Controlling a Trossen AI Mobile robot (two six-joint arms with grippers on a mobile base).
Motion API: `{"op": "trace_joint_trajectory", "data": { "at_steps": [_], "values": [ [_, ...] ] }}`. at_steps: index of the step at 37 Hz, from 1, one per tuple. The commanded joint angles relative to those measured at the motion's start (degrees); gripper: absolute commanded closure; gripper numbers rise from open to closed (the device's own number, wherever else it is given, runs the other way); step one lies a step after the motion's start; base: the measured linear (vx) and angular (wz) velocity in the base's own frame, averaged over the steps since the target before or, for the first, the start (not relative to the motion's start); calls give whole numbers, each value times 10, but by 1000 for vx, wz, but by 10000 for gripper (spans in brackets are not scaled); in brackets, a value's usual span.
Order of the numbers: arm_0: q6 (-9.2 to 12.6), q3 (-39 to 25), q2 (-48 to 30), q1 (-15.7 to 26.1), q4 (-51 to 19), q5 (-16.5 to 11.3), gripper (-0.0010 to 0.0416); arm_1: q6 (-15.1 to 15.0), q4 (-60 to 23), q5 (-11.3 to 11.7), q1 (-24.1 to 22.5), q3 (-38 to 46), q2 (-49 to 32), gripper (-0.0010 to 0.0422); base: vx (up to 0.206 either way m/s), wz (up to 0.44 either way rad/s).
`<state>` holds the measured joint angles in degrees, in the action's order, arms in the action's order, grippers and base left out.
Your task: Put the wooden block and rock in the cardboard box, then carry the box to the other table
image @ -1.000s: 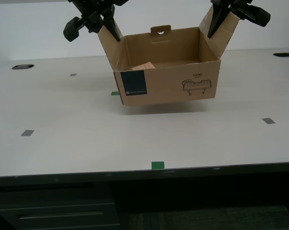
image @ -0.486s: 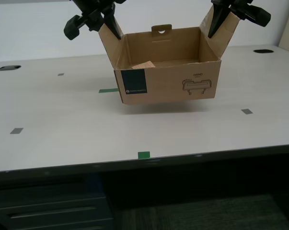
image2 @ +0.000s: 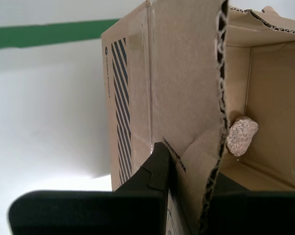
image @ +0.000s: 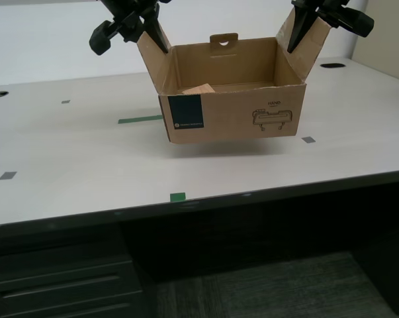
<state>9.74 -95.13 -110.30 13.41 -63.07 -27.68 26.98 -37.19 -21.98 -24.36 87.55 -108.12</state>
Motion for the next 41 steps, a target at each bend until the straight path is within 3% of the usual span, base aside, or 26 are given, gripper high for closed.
{"op": "trace_joint_trajectory", "data": {
  "at_steps": [1,10,16,29,32,41],
  "values": [
    [2,0,1,2,3,-12,406,6,6,-17,-1,1,1,413,-87,-9],
    [4,0,1,2,2,-12,406,7,8,-18,0,1,2,413,-82,98],
    [12,0,1,5,1,-12,406,-16,3,-43,0,1,1,413,-64,210],
    [53,0,1,14,24,-11,406,-61,34,-50,1,1,1,413,-57,294],
    [53,0,1,14,24,-12,406,-66,30,-62,2,1,1,413,-58,314],
    [53,0,1,15,23,-12,406,-63,26,-62,1,1,1,413,-59,309]
  ]
}}
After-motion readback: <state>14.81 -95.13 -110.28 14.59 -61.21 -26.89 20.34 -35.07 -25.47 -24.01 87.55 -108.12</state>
